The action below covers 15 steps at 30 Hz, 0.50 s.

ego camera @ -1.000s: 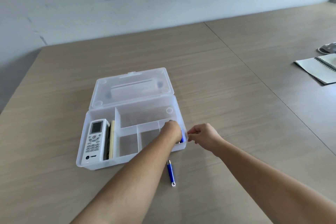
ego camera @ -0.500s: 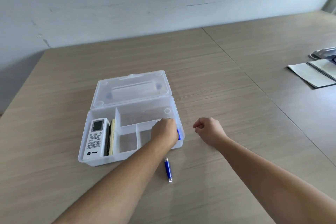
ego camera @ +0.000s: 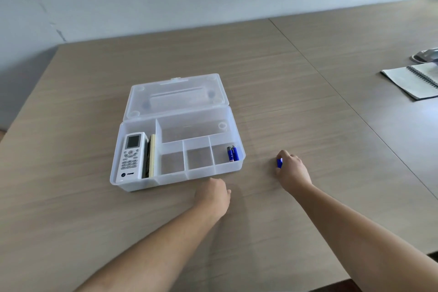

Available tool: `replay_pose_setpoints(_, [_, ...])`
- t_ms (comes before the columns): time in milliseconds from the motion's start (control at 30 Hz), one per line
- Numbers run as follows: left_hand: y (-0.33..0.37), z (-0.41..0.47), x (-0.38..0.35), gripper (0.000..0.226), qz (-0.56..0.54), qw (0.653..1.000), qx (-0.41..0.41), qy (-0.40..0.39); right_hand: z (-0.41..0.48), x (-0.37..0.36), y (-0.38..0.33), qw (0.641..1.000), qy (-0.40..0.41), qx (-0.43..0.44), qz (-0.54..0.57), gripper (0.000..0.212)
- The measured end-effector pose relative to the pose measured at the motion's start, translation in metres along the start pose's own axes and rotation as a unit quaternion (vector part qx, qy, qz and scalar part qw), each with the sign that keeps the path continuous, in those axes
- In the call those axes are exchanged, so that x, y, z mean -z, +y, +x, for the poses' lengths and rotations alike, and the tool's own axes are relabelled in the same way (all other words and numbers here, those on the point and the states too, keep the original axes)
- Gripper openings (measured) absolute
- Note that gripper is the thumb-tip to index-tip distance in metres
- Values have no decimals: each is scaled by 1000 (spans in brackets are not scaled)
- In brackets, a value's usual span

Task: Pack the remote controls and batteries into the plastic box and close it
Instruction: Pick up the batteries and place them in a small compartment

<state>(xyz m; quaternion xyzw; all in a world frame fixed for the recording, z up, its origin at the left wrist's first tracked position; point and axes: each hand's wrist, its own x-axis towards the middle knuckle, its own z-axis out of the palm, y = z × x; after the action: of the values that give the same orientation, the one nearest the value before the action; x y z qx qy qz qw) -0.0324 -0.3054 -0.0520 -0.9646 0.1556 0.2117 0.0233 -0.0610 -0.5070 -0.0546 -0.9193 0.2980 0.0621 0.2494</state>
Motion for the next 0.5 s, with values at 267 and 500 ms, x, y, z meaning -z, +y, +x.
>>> replay_pose_setpoints(267, [-11,-6,1,34,-198,977,-67,-43,-5,1,-14,973,-25,-104,206,46])
replay_pose_setpoints(500, [-24,4,78,21,-415,899,-132,40,9,55,-77,899,-56,-60,429,40])
